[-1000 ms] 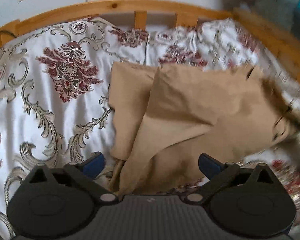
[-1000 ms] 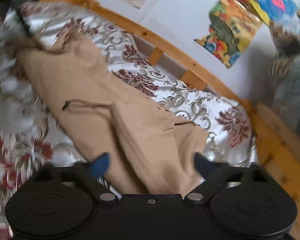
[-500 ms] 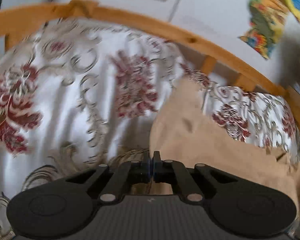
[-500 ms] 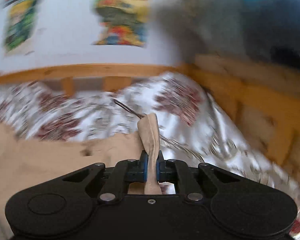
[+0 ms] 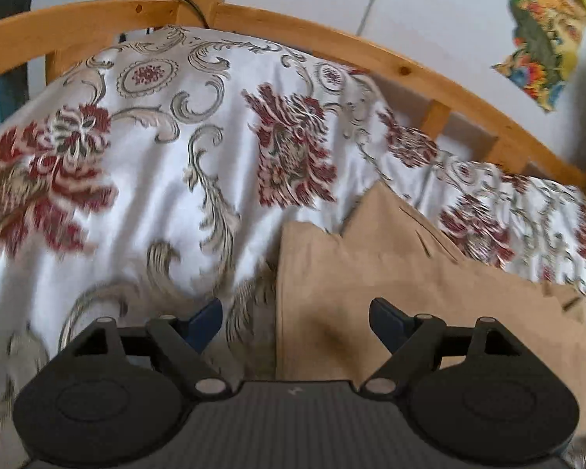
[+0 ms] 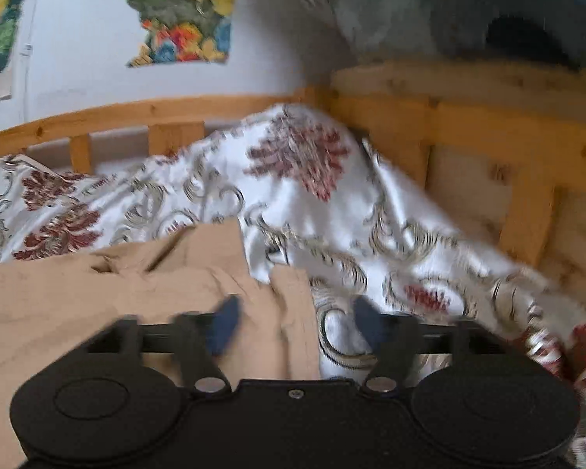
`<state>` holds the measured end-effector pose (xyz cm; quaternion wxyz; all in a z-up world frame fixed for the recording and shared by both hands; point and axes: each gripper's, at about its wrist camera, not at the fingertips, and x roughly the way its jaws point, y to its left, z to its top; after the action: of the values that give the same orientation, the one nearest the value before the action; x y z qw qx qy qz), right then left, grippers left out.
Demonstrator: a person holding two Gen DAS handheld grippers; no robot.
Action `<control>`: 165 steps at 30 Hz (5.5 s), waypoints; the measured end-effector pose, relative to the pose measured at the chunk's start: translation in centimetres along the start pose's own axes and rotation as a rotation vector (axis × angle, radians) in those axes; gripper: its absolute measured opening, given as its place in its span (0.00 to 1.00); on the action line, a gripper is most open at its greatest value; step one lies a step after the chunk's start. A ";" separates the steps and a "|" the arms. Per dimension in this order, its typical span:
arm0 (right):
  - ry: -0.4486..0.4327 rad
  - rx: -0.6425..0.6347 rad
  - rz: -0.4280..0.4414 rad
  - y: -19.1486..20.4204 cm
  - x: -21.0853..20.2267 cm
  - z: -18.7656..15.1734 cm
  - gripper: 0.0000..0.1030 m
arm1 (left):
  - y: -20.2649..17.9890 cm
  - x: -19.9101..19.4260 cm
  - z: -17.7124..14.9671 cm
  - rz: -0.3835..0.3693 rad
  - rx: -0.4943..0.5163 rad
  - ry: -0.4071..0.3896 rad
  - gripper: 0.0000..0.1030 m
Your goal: Fold large clothes
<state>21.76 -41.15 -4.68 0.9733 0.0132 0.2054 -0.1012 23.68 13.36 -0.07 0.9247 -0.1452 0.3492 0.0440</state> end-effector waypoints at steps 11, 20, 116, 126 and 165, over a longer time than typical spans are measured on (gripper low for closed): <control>0.249 0.311 0.083 -2.7 -2.8 -2.1 0.35 | 0.5 -0.2 -3.3 0.030 0.002 0.042 0.09; 0.301 0.305 0.033 -3.3 -3.5 -2.8 0.02 | -0.3 -0.7 -2.3 0.086 0.062 0.062 0.09; 0.273 0.772 0.100 -3.6 -5.1 -6.4 0.72 | -2.8 3.6 -8.8 -0.109 -0.467 0.007 0.56; 0.209 0.602 0.020 -2.8 -9.3 -3.9 0.15 | -1.2 0.1 -7.3 -0.089 -0.539 -0.035 0.02; 0.009 -0.255 0.219 19.9 -4.0 -5.8 0.97 | -1.1 0.0 -6.4 -0.050 -0.244 -0.097 0.04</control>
<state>19.88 -20.48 -8.71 0.9715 -0.0876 0.2181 0.0324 19.78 10.35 -4.37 0.9169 -0.2629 0.2921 0.0699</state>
